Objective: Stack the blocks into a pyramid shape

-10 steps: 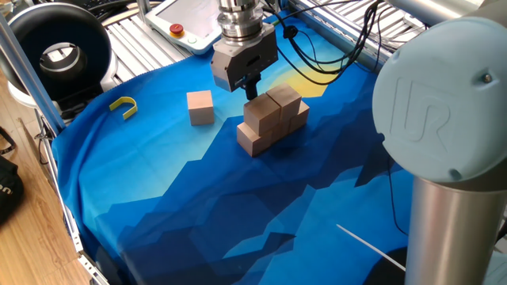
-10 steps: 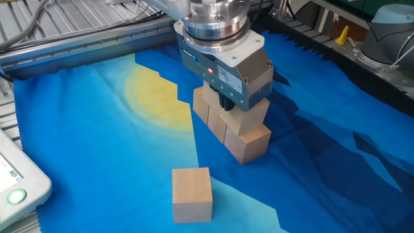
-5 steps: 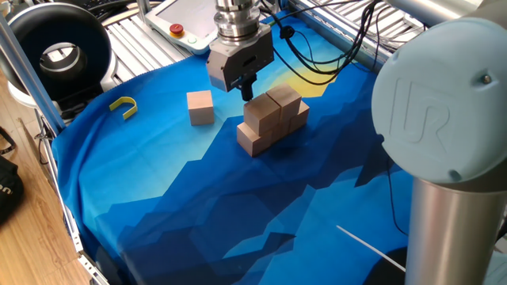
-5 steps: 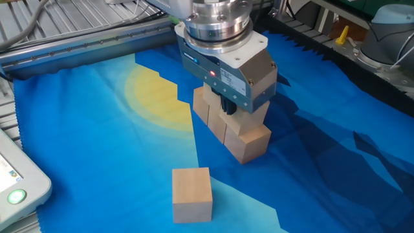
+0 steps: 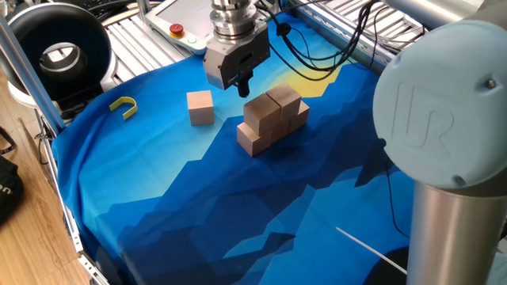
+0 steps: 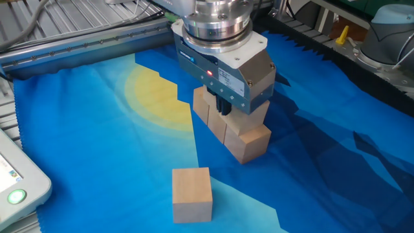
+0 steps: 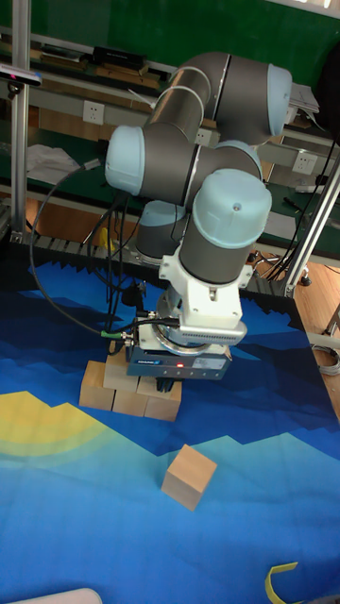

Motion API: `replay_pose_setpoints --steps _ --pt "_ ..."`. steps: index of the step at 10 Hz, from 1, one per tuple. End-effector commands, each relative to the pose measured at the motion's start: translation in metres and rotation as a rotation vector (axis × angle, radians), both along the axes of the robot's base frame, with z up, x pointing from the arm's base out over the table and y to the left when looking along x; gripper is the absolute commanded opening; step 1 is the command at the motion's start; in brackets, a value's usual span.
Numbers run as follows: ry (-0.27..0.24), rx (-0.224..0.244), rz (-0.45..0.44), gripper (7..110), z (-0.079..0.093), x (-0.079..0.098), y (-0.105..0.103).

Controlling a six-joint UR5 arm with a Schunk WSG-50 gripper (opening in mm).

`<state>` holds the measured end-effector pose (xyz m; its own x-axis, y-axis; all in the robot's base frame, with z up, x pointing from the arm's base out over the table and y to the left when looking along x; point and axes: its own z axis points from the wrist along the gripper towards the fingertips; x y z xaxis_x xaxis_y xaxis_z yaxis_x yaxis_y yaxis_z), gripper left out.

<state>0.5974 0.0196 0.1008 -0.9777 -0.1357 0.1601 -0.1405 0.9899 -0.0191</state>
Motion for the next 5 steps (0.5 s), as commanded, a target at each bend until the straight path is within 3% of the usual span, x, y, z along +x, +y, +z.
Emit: replay_pose_setpoints --steps 1,2,3,4,5 --pt "-0.108 0.013 0.012 7 0.022 0.026 0.019" --pt "-0.147 0.085 -0.024 7 0.034 0.031 0.039" --pt "-0.214 0.122 -0.069 7 0.046 0.043 0.049" --pt "-0.248 0.102 -0.094 7 0.055 0.047 0.045" --pt "-0.239 0.107 -0.156 7 0.059 0.041 0.054"
